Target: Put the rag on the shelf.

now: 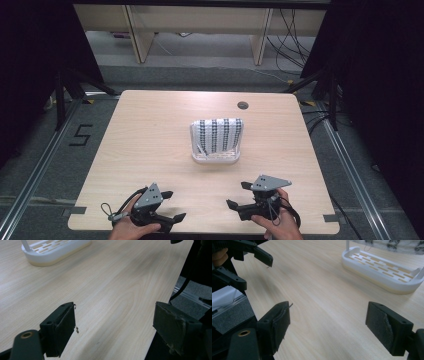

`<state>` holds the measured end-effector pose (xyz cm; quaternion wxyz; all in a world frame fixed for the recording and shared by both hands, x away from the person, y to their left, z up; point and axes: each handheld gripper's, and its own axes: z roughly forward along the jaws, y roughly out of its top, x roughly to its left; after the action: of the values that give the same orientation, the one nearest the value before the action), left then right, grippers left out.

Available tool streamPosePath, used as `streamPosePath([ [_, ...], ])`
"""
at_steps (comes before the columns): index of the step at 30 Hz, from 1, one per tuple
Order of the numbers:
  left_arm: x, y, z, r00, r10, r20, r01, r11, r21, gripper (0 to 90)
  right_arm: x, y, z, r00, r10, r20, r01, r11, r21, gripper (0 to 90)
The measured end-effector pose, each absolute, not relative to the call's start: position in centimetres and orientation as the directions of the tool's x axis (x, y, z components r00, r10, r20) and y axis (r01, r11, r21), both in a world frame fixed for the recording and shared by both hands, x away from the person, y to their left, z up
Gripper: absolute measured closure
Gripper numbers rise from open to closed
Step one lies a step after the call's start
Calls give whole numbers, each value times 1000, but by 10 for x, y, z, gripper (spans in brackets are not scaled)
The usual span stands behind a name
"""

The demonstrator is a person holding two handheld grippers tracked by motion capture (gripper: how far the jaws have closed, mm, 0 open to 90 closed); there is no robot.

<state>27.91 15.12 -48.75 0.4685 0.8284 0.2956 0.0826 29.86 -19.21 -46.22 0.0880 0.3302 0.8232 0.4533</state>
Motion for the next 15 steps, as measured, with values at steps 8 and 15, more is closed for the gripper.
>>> streamPosePath([
  [8,281,148,-497,824,556,-105,407,-453,793,174,295,-190,-475,-772,620,136,470,415,779,209],
  [15,282,148,-500,811,573,-122,427,-437,792,174,296,-188,-480,-778,615,131,475,438,763,211],
])
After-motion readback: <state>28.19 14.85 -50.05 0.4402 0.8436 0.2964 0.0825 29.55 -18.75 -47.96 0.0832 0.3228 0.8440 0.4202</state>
